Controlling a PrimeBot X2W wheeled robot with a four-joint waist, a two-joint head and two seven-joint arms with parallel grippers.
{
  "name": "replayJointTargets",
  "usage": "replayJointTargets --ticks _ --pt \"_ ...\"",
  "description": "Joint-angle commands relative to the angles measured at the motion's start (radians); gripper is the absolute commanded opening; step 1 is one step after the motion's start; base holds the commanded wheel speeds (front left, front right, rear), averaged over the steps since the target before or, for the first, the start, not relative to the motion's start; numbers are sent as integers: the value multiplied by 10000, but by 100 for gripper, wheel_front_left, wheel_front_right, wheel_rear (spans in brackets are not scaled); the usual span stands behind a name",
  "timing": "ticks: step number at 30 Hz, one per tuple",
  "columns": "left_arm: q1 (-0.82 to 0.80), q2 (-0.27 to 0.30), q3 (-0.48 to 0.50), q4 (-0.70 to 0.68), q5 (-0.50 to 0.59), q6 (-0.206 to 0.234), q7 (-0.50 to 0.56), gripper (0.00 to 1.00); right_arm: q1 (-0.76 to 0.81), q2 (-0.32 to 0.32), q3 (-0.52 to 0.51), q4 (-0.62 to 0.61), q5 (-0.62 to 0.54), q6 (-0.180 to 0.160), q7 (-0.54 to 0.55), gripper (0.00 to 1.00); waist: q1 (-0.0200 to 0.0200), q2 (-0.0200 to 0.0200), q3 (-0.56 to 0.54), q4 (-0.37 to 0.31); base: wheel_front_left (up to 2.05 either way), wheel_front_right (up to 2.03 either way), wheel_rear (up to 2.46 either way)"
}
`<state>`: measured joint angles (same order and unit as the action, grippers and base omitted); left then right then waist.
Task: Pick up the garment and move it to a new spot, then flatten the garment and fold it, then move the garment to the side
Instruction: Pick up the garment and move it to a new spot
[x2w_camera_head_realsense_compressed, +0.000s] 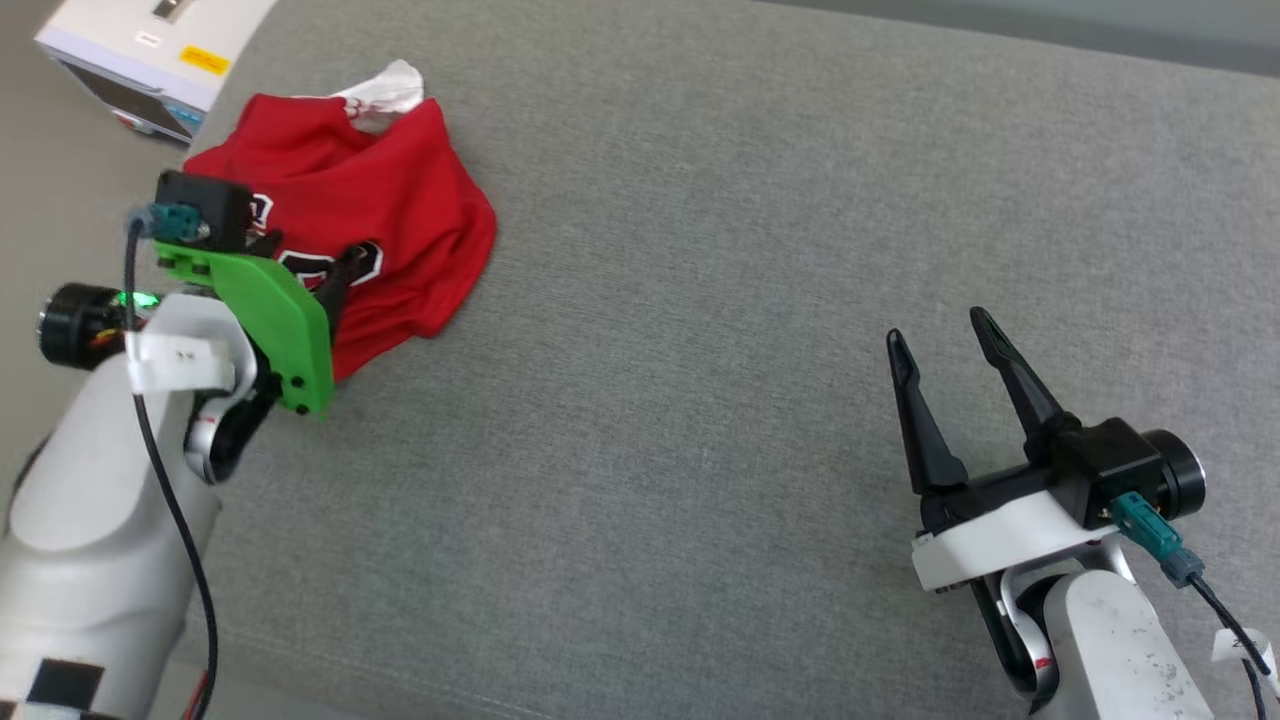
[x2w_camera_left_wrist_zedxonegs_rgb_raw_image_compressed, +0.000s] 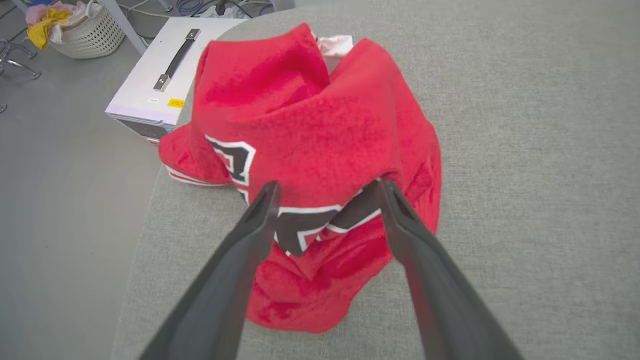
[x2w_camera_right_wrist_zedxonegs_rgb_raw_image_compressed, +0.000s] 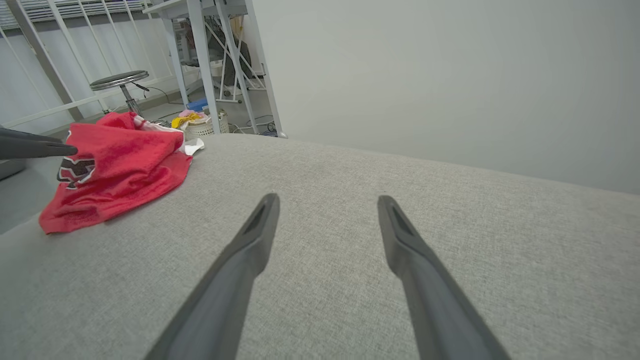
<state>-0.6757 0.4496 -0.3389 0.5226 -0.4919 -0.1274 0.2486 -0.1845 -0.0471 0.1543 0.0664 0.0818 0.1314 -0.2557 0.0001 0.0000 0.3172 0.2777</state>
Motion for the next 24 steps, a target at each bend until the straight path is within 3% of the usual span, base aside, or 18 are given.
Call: replayJointTargets --ticks 1,7,14,15,16,24 --pt "-389 191 -131 154 -258 -31 189 100 -193 -31 30 -45 -83 -7 -61 100 -1 0 941 -846 0 0 0" --pt "-1412 839 -713 1145 -967 -31 786 100 -419 -31 113 -57 -109 -7 -61 100 -1 0 1417 -1229 0 0 0" --pt "-1877 943 -1270 2170 -1555 -32 767 98 -439 -31 100 -51 -178 -7 -61 100 -1 0 1597 -1391 0 0 0" --pt "-1882 917 -1389 2279 -1661 -32 787 26 -439 -31 91 -36 -193 -7 -61 100 -1 0 1592 -1393 0 0 0" --pt "-1877 900 -1475 2332 -1753 -32 763 0 -438 -31 88 -21 -200 -7 -61 100 -1 0 1578 -1395 0 0 0" --pt "-1659 961 -1861 2527 -2083 -32 -588 0 -260 -31 34 186 -190 -7 -61 100 -1 0 947 -1294 0 0 0"
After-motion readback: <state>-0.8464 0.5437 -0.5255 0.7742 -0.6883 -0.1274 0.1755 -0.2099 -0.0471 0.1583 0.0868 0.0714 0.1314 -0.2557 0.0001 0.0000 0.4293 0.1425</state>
